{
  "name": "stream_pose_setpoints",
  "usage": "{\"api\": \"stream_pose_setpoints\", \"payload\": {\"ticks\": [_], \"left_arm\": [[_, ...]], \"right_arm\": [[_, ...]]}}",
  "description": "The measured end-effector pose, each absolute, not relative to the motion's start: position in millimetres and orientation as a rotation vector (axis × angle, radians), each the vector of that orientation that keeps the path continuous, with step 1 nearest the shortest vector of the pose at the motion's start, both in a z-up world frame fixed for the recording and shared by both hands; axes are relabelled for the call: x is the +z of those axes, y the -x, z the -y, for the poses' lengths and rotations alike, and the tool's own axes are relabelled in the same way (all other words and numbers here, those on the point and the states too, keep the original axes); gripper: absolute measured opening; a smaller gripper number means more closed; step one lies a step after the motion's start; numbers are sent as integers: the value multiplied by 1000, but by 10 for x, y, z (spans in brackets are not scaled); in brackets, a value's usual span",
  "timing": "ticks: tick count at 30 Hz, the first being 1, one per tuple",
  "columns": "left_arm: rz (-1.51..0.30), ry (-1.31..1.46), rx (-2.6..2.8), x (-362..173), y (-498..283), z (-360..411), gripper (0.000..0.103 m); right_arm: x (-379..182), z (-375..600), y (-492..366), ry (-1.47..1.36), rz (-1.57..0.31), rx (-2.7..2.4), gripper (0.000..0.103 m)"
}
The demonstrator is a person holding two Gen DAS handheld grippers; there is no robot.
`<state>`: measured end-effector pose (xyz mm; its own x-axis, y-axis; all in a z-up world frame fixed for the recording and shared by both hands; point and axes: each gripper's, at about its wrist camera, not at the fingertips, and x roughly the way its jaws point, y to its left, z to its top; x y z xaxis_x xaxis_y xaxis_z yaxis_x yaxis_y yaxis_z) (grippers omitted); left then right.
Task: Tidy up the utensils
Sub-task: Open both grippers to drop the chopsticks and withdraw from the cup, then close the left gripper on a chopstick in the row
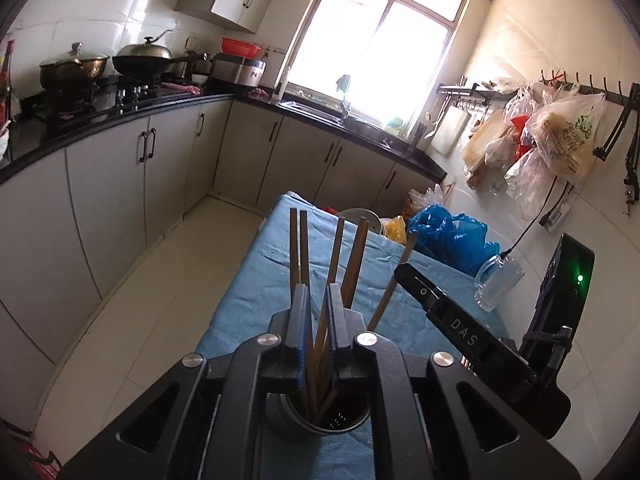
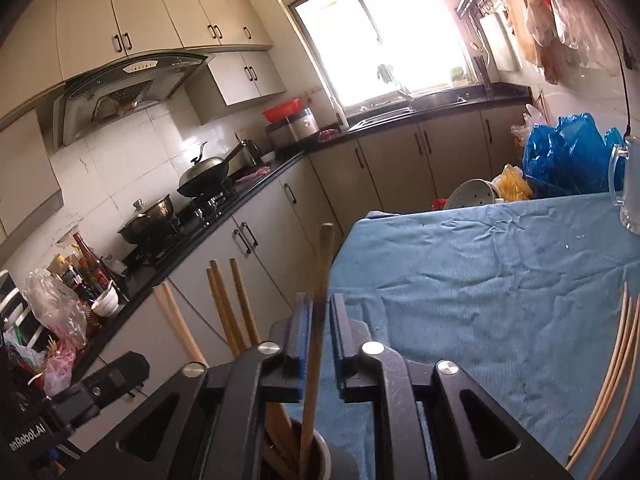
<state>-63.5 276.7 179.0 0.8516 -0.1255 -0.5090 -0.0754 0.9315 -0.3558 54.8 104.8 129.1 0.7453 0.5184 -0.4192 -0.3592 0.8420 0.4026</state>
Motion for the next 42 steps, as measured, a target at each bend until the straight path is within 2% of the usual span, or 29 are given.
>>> {"api": "stream_pose_setpoints", "payload": {"ticks": [1, 3, 8, 13, 16, 23, 30, 36, 42], "left_arm": [[-545, 376, -15, 1816, 684, -2768, 30], [-522, 381, 6, 1861, 775, -2770, 42], [-491, 357, 35, 1972, 1029, -2675, 44], [-489, 321, 17, 2021, 1211, -2464, 52], [-512, 300, -21, 1993, 1285, -2255, 52], [-607, 234, -143, 1802, 1297, -1578, 52], [-790, 193, -268, 1336, 813, -796, 52], [-886, 111, -296, 927, 273, -207, 52], [-966, 73, -295, 592, -332, 169, 51]], "right_arm": [[1301, -1028, -533, -311, -545, 489, 25], [1332, -967, -482, -318, -538, 488, 28], [1343, -757, -327, -336, -540, 475, 36], [1222, -381, -115, -350, -559, 427, 41], [1105, -75, 11, -354, -580, 380, 45], [750, 941, 246, -327, -662, 215, 45], [311, 1909, 283, -394, -784, 72, 45], [132, 2120, 146, -420, -800, 99, 45], [19, 1930, -85, -401, -815, 169, 45]]}}
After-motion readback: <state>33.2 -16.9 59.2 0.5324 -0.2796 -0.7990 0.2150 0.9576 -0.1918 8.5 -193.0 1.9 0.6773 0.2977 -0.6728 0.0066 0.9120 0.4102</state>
